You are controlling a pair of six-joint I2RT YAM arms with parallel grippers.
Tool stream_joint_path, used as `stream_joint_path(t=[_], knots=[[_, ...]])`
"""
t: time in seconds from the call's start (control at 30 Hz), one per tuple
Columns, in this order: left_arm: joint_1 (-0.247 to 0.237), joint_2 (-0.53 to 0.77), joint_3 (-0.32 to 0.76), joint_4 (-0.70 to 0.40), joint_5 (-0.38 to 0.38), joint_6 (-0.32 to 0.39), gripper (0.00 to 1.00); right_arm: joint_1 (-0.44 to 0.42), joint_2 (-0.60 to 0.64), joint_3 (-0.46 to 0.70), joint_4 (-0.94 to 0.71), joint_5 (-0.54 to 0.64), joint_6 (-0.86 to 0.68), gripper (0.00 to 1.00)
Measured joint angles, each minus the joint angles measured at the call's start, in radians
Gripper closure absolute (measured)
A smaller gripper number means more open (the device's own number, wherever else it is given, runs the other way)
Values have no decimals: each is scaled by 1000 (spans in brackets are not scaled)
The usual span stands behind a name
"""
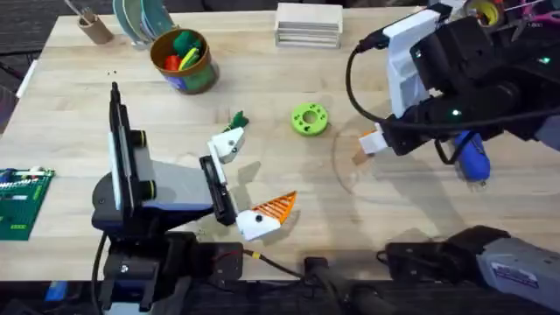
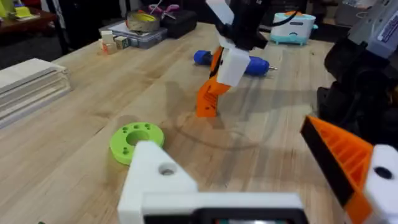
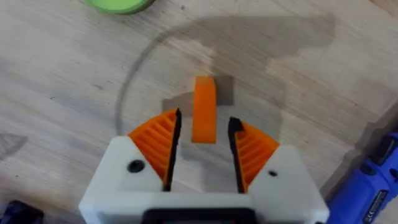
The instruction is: Pick up the gripper from the table and insert it into the empty holder that is missing its gripper. Then pick up a screw, insert it into the mounting hole, and use the screwdriver to tighten it. Finally, clean up the table by picking up the vegetable and placing it into the bucket.
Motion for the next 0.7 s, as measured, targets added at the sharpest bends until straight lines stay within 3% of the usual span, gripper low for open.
stream_joint_path(t=[0.37,0.6,0.7], knots=[[0,0,0,0,3,0,8,0,0,0,18,4,-1,609],[0,0,0,0,3,0,8,0,0,0,20,7,-1,955],[0,0,0,0,4,0,8,0,0,0,20,10,-1,979]])
